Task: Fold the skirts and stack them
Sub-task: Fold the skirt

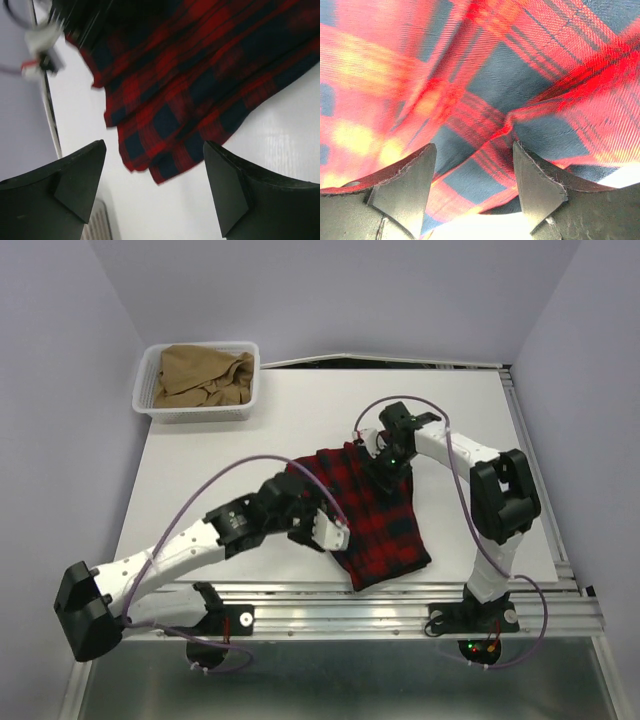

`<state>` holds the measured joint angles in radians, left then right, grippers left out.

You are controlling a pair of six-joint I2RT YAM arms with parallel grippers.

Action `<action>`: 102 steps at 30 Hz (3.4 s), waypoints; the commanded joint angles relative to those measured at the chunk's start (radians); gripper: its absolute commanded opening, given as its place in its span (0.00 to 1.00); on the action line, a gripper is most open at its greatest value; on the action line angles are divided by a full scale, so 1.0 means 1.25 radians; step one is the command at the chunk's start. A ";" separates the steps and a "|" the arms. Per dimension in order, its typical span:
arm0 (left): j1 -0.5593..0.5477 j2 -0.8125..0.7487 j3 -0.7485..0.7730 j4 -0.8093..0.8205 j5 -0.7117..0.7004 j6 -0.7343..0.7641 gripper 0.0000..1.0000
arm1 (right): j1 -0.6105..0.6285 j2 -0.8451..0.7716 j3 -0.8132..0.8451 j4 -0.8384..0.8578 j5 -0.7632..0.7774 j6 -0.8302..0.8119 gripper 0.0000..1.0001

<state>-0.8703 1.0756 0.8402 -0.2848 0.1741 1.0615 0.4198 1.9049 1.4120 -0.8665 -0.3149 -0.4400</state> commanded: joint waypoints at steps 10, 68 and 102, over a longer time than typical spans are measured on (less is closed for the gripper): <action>-0.397 0.053 -0.213 0.423 -0.140 0.214 0.94 | 0.013 -0.015 -0.061 -0.047 -0.118 -0.064 0.64; -0.597 0.374 -0.256 0.761 -0.499 0.074 0.00 | -0.020 0.154 0.015 0.087 -0.152 -0.038 0.61; -0.111 -0.080 -0.057 0.268 0.121 -0.504 0.00 | -0.028 0.058 0.289 -0.039 -0.218 0.000 0.59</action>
<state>-1.0103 1.0157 0.7734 0.0277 0.2272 0.4068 0.3885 1.9217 1.5589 -0.8852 -0.5495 -0.4492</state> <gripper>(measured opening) 0.205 0.591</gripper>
